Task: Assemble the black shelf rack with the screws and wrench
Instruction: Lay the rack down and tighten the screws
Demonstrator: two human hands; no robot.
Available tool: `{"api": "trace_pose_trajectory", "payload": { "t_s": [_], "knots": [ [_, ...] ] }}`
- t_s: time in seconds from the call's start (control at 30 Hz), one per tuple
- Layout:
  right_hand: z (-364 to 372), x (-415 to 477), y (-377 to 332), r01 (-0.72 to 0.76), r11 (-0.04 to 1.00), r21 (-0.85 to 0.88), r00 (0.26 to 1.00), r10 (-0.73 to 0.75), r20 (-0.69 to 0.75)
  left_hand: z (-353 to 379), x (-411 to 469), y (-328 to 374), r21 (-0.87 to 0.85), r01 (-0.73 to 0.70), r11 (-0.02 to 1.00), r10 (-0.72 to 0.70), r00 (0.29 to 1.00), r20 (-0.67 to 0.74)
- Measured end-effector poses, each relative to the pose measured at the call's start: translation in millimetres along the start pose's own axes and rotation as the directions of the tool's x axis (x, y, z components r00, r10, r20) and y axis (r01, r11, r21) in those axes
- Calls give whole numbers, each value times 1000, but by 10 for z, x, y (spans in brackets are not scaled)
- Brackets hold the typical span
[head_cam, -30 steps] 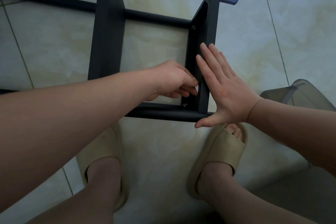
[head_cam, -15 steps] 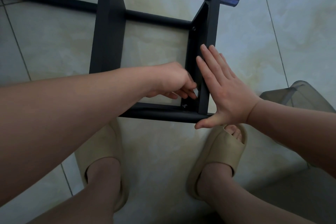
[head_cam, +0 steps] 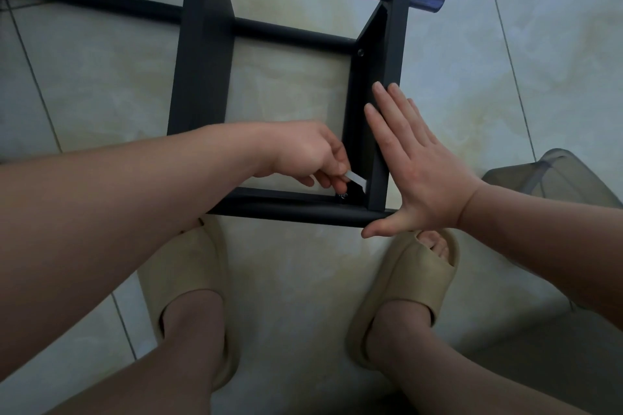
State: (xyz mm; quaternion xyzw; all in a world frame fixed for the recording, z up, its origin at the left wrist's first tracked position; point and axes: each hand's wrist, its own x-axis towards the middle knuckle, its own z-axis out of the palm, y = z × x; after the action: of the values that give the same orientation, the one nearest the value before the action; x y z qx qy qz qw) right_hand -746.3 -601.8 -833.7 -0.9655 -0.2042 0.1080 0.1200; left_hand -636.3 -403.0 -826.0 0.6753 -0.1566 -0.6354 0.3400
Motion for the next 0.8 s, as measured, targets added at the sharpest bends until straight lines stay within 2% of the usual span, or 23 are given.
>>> {"api": "trace_pose_trajectory", "payload": {
  "t_s": [0.6, 0.8],
  "knots": [
    [-11, 6, -11, 2, 1000, 11, 1000, -2, -9, 120, 6, -111, 228, -42, 973, 39, 999, 20],
    [-15, 2, -14, -6, 1000, 11, 1000, 6, -1, 12, 3, -101, 220, -70, 973, 80, 996, -39]
  ]
}}
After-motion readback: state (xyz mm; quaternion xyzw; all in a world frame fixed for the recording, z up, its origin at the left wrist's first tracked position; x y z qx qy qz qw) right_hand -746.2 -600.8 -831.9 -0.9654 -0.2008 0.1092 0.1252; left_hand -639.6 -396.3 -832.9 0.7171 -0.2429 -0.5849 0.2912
